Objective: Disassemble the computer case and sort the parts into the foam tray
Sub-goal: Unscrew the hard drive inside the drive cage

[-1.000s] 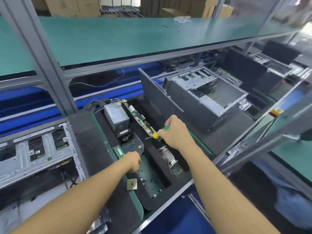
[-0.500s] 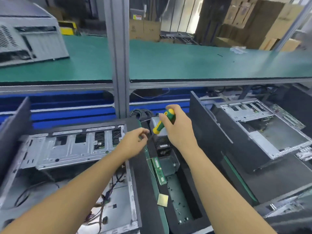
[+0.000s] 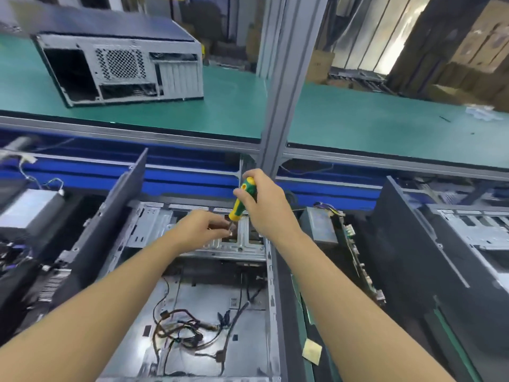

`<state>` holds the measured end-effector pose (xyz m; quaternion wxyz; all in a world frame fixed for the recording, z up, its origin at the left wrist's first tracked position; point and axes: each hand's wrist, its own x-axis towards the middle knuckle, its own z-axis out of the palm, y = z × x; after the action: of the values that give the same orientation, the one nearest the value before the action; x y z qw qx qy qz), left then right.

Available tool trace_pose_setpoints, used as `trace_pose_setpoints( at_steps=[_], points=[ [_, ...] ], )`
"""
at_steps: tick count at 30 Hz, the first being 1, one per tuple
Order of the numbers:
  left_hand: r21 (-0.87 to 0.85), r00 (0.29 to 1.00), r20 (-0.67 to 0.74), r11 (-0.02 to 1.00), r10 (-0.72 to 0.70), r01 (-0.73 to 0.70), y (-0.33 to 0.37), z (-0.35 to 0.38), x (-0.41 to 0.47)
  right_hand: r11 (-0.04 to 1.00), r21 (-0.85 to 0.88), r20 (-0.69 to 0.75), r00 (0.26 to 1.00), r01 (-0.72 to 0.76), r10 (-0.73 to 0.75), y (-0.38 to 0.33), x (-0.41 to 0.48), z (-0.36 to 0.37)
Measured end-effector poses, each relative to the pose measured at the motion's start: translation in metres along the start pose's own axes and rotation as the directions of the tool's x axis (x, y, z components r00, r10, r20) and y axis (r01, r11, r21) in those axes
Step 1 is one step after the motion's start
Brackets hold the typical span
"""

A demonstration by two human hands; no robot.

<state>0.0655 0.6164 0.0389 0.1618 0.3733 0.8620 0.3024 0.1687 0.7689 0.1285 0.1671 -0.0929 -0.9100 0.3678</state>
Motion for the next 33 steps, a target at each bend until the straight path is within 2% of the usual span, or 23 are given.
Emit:
trace_pose_setpoints(
  at_steps=[5, 11, 15, 22, 33],
  points=[
    [-0.022, 0.999, 0.0, 0.999, -0.042, 0.042, -0.018, 0.003, -0.005, 0.999, -0.045, 0.07, 0.997, 0.009, -0.006, -0.005, 0.004, 0.017],
    [-0.149, 0.998, -0.007, 0.987, -0.058, 0.056, -0.019, 0.015, -0.003, 0.991, -0.132, 0.133, 0.991, 0.029, -0.011, -0.005, 0.008, 0.023],
    [-0.136, 0.999, -0.004, 0.99, -0.046, 0.045, -0.018, 0.014, -0.001, 0.987, -0.155, 0.153, 0.988, 0.034, -0.01, -0.004, 0.011, 0.021],
    [-0.166, 1.0, -0.008, 0.986, -0.008, 0.006, -0.022, 0.012, -0.001, 0.98, -0.18, 0.14, 0.988, 0.082, -0.057, -0.007, 0.013, 0.021],
    [-0.262, 0.999, 0.003, 0.964, -0.038, 0.038, -0.026, 0.011, -0.002, 0.977, -0.19, 0.14, 0.988, 0.097, -0.071, -0.01, 0.014, 0.023]
  ],
)
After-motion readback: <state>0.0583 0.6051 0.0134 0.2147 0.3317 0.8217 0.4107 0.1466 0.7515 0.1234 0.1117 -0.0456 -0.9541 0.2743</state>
